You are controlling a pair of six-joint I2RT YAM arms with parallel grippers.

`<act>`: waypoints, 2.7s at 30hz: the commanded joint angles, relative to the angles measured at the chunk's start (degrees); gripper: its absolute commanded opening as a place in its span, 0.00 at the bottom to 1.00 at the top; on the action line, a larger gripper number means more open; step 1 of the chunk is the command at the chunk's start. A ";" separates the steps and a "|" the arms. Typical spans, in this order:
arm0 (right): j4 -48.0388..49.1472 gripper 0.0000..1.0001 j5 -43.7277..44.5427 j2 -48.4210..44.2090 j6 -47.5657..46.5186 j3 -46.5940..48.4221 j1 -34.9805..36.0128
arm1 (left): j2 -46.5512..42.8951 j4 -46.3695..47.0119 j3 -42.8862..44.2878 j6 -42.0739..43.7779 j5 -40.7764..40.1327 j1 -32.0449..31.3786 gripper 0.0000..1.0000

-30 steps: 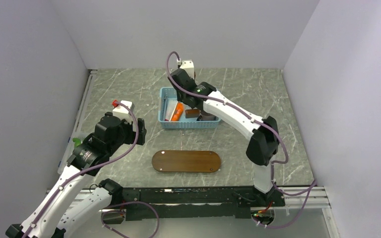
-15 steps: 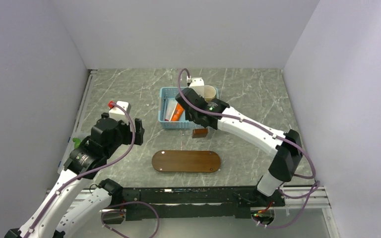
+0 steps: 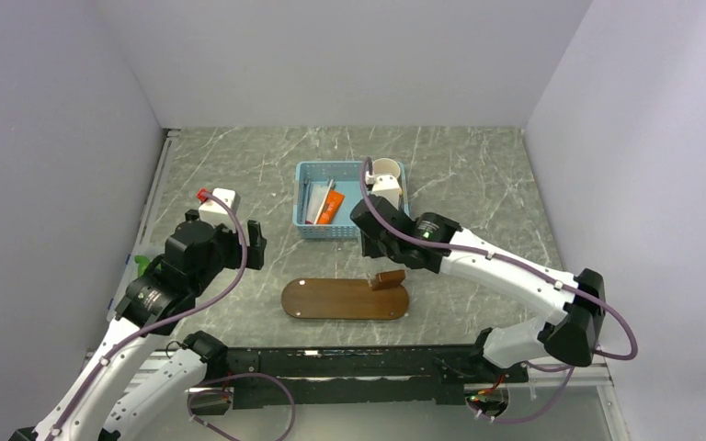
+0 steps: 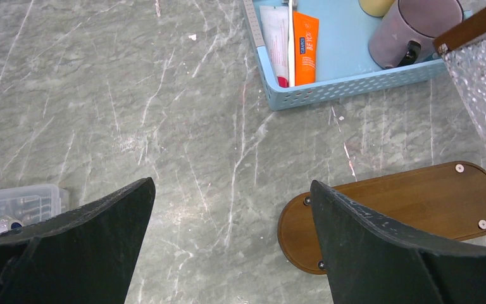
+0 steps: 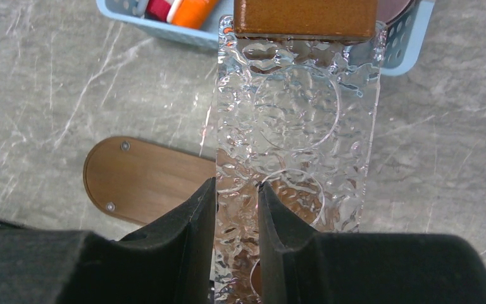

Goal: Prepare toiletry sets of a toothbrush and toothpaste on the tray

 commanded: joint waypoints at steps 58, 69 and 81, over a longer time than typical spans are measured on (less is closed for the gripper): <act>-1.83 0.00 4.75 19.35 29.67 3.66 13.31 | -2.43 0.83 0.00 0.18 1.07 0.32 0.99; -2.49 0.00 5.14 19.76 30.23 3.84 14.28 | -2.47 0.81 -0.07 0.18 1.06 0.28 0.99; -4.25 0.20 6.23 20.30 30.57 5.55 14.86 | -2.69 0.71 -0.10 0.20 0.96 0.27 0.99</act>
